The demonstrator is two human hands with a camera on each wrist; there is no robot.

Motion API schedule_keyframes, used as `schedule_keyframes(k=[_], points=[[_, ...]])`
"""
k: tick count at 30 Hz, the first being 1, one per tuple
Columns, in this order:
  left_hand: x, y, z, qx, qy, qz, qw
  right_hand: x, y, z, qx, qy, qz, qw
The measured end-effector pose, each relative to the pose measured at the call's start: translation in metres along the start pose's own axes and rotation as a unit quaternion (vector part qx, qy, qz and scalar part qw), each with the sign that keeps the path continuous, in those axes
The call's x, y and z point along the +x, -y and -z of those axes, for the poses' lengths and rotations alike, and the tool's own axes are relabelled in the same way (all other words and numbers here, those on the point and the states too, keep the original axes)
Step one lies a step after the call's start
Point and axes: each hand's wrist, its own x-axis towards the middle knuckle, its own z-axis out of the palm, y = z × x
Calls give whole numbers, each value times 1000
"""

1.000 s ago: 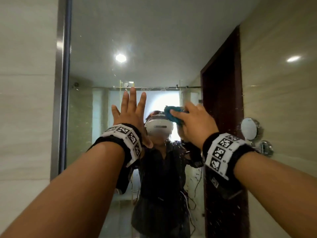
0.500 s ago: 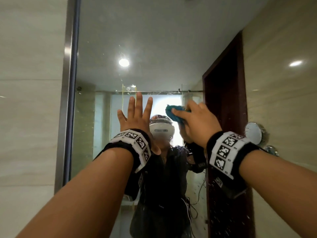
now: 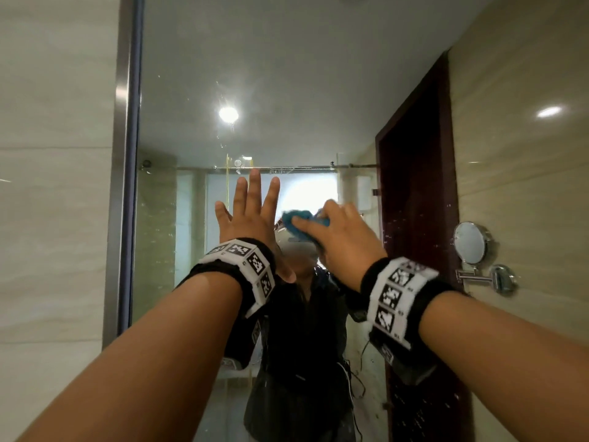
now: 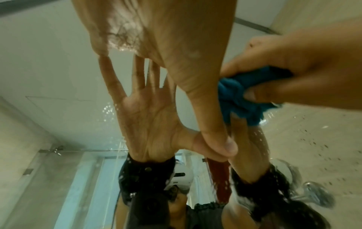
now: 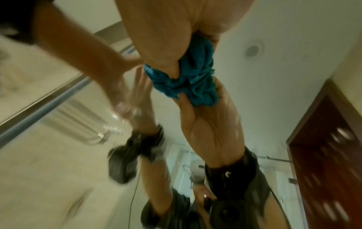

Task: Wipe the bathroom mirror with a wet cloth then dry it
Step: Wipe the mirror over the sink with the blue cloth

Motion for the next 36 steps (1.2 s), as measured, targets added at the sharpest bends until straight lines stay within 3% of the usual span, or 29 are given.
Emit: schedule_keyframes(k=[3, 6, 10, 14, 16, 18, 20, 23, 27, 29, 32, 36], points=[[-5, -2, 2, 4, 0, 1, 1000, -39, 10, -3, -18, 47, 61, 997], [-11, -4, 4, 4, -3, -8, 1000, -40, -5, 9, -26, 103, 32, 994], [-26, -16, -5, 21, -20, -50, 998, -18, -51, 40, 8, -3, -123, 992], [-38, -24, -29, 3, 16, -52, 998, -16, -61, 43, -19, -12, -157, 987], [-41, -26, -35, 2, 20, -46, 999, -33, -48, 29, -15, 3, -136, 991], [-41, -27, -36, 11, 13, -38, 999, -59, -31, 12, -27, 48, -75, 996], [-41, -29, -35, 19, 11, -32, 999, -78, -24, -1, -40, 49, -20, 998], [-41, -30, -36, 23, 12, -27, 999, -73, -29, 8, -26, 83, -11, 996], [-42, -29, -37, 23, 6, -27, 999, -46, -56, 33, 37, -20, -126, 991], [-41, -29, -38, 22, 4, -27, 999, -43, -58, 34, 38, -42, -144, 988], [-41, -29, -38, 20, 7, -25, 999, -53, -48, 23, 26, -44, -106, 993], [-40, -30, -39, 25, 7, -24, 999, -83, -36, -3, -16, -14, 46, 999]])
